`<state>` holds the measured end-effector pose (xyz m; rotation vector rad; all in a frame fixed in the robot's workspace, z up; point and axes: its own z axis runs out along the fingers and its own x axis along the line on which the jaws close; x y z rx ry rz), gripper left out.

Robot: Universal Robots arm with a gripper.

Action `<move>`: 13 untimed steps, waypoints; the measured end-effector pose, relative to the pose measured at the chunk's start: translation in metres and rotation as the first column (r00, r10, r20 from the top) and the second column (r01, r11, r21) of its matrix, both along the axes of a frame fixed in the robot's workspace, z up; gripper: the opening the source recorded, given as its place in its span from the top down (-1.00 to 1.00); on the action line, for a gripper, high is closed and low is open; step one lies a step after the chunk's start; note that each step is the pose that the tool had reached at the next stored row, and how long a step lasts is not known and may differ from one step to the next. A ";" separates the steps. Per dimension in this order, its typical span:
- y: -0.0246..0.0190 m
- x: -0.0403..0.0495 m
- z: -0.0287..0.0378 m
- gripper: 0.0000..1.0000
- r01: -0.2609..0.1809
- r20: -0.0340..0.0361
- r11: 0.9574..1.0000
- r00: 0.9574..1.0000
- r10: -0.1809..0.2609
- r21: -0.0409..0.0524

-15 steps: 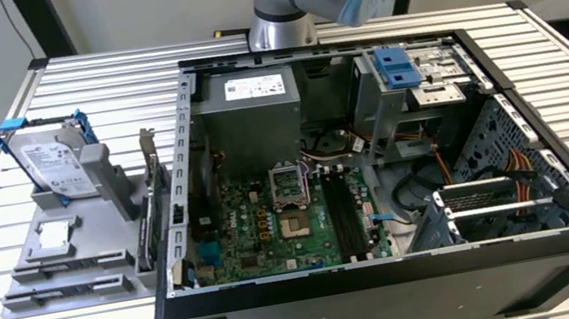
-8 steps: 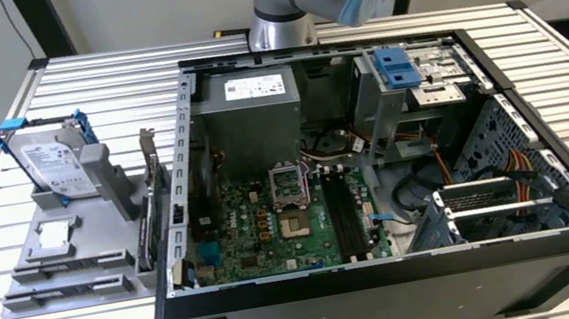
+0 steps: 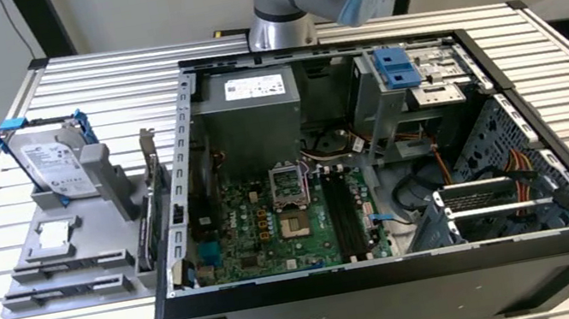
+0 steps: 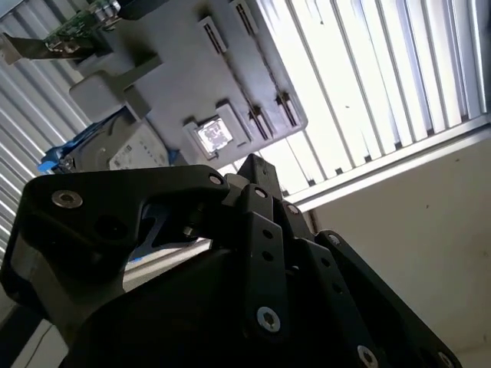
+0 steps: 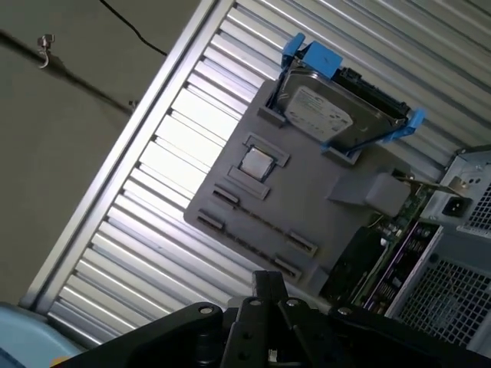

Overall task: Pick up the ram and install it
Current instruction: 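Pick up the ram and move it above insertion slot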

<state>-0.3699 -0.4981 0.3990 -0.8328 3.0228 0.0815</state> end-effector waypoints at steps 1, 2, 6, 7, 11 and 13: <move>0.0000 0.0000 0.0000 1.00 -0.008 0.000 1.000 1.000 0.008 0.000; 0.0000 0.0000 0.0000 1.00 -0.017 0.000 1.000 1.000 0.017 0.000; 0.0000 0.0000 0.0001 1.00 -0.053 0.000 0.999 0.999 0.053 0.000; 0.0000 0.0000 0.0002 1.00 -0.061 0.000 0.998 0.998 0.061 0.000; 0.0000 0.0000 0.0002 1.00 -0.096 0.000 0.995 0.995 0.096 0.000; 0.0000 0.0000 0.0002 1.00 -0.113 0.000 0.994 0.994 0.113 0.000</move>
